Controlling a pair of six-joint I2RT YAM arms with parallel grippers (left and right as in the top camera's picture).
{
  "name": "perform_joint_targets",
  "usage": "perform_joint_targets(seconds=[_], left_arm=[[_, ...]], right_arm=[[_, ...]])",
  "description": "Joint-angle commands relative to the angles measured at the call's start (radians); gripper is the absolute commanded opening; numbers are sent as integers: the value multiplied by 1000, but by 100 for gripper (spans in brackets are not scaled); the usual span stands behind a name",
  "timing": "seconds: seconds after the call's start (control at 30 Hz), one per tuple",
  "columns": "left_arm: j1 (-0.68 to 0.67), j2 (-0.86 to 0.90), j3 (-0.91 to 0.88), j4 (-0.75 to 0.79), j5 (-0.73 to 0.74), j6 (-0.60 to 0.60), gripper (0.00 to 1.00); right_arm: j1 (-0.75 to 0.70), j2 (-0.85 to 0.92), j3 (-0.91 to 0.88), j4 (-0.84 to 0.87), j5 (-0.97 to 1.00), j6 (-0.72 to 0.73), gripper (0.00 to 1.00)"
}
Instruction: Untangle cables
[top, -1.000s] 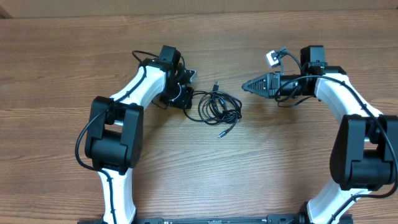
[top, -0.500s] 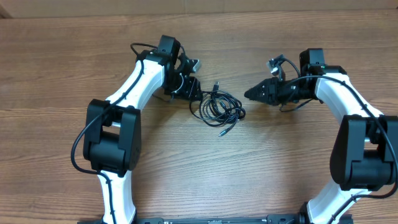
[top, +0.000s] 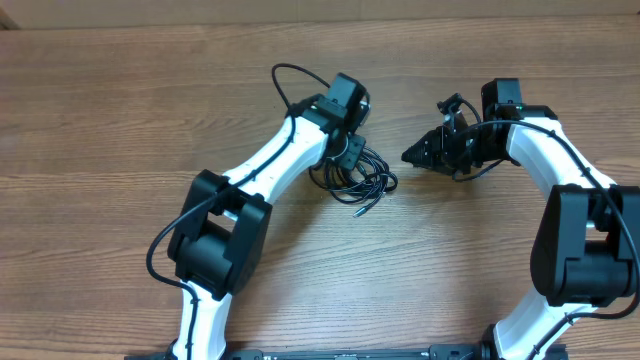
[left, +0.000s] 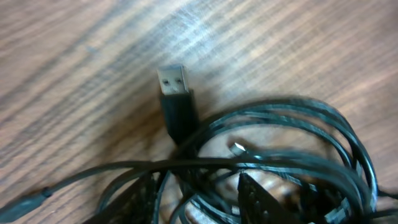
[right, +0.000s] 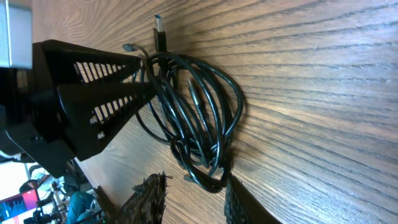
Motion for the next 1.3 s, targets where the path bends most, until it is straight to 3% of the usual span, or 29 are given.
perform_joint_targets(seconds=[0.0,0.13,0.23,0.37,0.53,0.7,0.77,0.83,0.93,1.07,1.17,1.27], left_arm=[[0,-8,4,11,-165,-108,38],[14,24,3,10,-167,-135,27],[25,75,3,7,-168,-133,26],[45,94,5,-11,-178,-134,19],[96,79,13,-164,-388,-206,11],[154,78,12,-302,-392,-211,7],[166,74,12,-335,-391,-212,4],[168,64,13,-352,-375,-200,5],[168,26,13,-354,-291,-145,4],[168,-73,13,-350,-173,-89,7],[168,-143,13,-346,-114,-53,18],[168,-195,13,-335,-68,56,27]], right_arm=[[8,-38,11,-6,18,8,31],[40,-38,11,-8,18,8,32],[93,-38,11,-2,20,8,32],[172,-38,11,1,127,75,37],[264,-38,11,17,203,104,38],[327,-38,11,105,276,258,40],[340,-38,11,151,276,319,46],[347,-38,11,200,275,389,58],[351,-38,11,244,276,448,68],[351,-38,11,253,276,449,68],[351,-38,11,252,281,449,65],[339,-38,11,243,323,459,64]])
